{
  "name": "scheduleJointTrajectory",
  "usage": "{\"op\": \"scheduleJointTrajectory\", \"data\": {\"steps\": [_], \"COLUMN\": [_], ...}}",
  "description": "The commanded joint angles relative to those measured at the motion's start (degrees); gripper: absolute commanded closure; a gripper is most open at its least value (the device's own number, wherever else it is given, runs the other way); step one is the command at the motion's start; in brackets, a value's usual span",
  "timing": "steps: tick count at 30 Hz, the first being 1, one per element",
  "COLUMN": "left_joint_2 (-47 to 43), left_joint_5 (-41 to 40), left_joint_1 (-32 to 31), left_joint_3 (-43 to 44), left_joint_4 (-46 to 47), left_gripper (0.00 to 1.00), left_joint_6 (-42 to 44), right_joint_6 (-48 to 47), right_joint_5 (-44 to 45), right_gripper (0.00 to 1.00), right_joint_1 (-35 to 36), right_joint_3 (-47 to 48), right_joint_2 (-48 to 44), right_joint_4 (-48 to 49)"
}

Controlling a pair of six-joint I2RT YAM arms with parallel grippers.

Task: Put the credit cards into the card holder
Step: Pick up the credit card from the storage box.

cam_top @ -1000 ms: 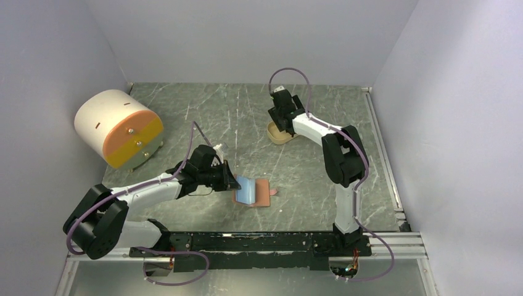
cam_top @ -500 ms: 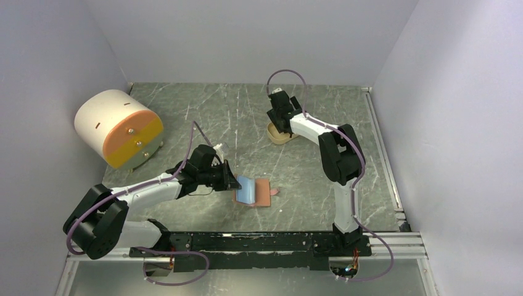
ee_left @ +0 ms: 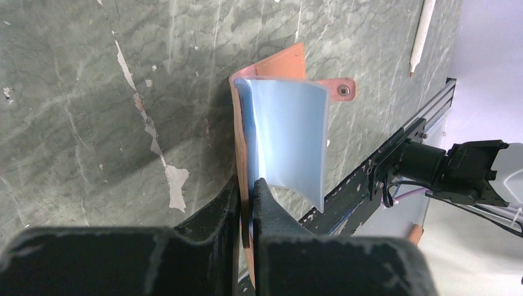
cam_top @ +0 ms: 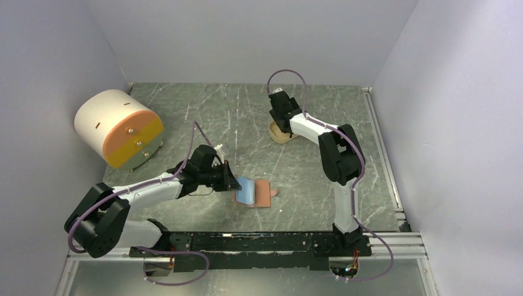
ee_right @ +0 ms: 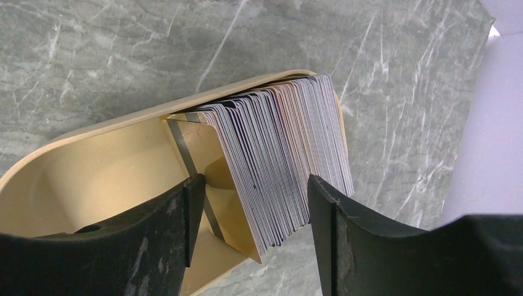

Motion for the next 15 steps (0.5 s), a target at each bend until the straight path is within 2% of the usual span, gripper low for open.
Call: {"op": "scheduleJointTrajectory", "data": {"steps": [1, 15], "left_joint_2": [0.29, 0.90], "left_joint_5": [1.81, 2.53], "left_joint_1": [-0.42, -0.42], "left_joint_3": [-0.13, -0.88], "left_joint_4": [2.39, 3.93], "left_gripper": [0.91, 0.91], "left_joint_6": [-0.34, -0.95], "right_joint_6": [-0.50, -0.08], "right_joint_5": [3.15, 2.91], "right_gripper": [0.36, 0.48], "right_joint_1": [-0.95, -0.90], "right_joint_3": [1.00, 1.85], "right_joint_2": [-2.47, -3.61], "right_joint_4": [-0.29, -1.10]}}
